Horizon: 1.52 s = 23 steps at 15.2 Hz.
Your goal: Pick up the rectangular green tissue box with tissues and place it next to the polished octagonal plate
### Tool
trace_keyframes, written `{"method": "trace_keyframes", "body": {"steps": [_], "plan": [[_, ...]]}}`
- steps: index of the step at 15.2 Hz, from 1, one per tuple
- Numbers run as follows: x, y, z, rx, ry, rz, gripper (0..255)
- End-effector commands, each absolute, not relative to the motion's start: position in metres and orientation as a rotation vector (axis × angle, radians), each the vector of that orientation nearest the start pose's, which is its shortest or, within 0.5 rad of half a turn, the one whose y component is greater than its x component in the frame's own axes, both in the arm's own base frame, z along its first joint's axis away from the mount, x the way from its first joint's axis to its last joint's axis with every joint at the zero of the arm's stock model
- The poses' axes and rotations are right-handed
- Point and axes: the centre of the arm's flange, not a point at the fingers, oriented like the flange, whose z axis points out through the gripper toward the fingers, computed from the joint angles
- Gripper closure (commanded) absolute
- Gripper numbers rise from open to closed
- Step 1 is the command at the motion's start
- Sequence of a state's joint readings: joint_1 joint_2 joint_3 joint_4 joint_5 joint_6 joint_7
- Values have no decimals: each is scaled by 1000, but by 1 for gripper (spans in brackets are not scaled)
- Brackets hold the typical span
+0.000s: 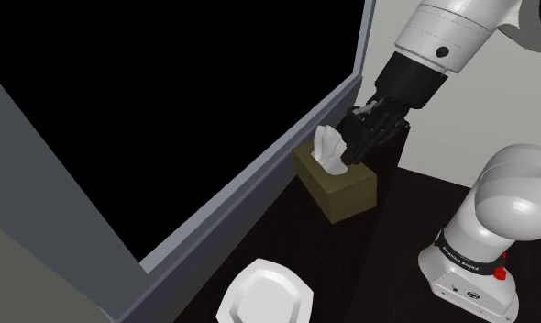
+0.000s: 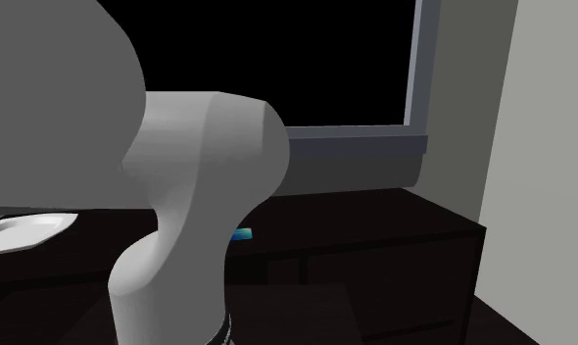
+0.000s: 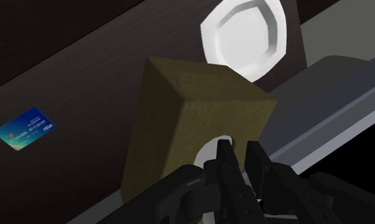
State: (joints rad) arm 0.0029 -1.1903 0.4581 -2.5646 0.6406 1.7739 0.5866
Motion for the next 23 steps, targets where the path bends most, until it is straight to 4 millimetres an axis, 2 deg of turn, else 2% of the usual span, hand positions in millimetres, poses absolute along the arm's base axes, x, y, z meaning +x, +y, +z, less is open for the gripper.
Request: {"method": "trace_keyframes", "body": {"steps": [1,23], "plan": [[194,210,570,-2747,478,-323,255],[194,210,453,-2747,478,-323,255]]}}
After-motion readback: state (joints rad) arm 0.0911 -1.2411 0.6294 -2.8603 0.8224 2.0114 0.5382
